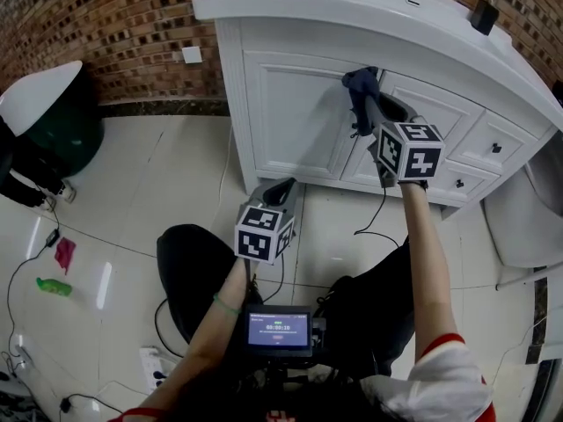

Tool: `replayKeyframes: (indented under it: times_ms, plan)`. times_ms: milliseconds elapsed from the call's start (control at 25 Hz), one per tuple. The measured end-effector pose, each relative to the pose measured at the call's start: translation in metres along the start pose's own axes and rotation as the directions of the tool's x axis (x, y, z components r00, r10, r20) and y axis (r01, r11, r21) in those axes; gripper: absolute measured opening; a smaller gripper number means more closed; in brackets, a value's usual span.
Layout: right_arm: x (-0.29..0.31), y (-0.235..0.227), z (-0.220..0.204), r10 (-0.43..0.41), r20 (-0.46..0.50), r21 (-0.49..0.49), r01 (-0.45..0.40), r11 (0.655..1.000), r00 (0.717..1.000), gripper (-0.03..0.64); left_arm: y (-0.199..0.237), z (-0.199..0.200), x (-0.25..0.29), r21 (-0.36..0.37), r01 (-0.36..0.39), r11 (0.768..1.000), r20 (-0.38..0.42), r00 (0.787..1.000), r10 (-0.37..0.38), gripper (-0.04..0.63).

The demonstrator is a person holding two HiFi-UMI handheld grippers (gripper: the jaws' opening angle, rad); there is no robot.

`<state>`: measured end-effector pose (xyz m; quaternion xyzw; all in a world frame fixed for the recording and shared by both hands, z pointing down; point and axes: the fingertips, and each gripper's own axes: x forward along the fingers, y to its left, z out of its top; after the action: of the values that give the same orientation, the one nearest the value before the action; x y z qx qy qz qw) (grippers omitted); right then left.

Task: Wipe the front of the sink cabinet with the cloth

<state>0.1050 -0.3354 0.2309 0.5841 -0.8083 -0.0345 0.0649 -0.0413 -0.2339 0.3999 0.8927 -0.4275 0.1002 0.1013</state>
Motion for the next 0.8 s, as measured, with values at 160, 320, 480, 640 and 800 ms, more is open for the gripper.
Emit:
replayKeyframes:
  times_ms: [160, 320, 480, 640, 800]
  plan:
    - [-0.011, -0.013, 0.007, -0.027, 0.009, -0.001, 0.027, 1.000, 1.000, 0.063, -0.009, 0.005, -0.002, 0.013, 0.008, 1.000, 0.010, 1.000, -0.008, 0.020]
    - [-0.013, -0.016, -0.011, -0.036, -0.027, 0.002, 0.036, 0.999, 0.999, 0.063, -0.015, 0.006, -0.003, 0.021, 0.014, 1.000, 0.007, 1.000, -0.014, 0.020]
    - [-0.010, -0.015, -0.047, -0.044, -0.089, 0.004, 0.044, 0.999, 0.995, 0.063, -0.017, 0.002, -0.003, 0.021, 0.014, 1.000, 0.000, 1.000, -0.014, 0.020]
    - [-0.005, -0.010, -0.088, -0.038, -0.158, 0.023, 0.042, 0.999, 0.987, 0.063, -0.013, -0.001, -0.003, 0.022, 0.010, 1.000, -0.008, 1.000, -0.010, 0.020]
    - [0.002, -0.006, -0.132, -0.032, -0.239, 0.034, 0.042, 0.999, 0.971, 0.063, -0.008, -0.005, 0.000, 0.016, 0.002, 1.000, -0.016, 1.000, -0.002, 0.020]
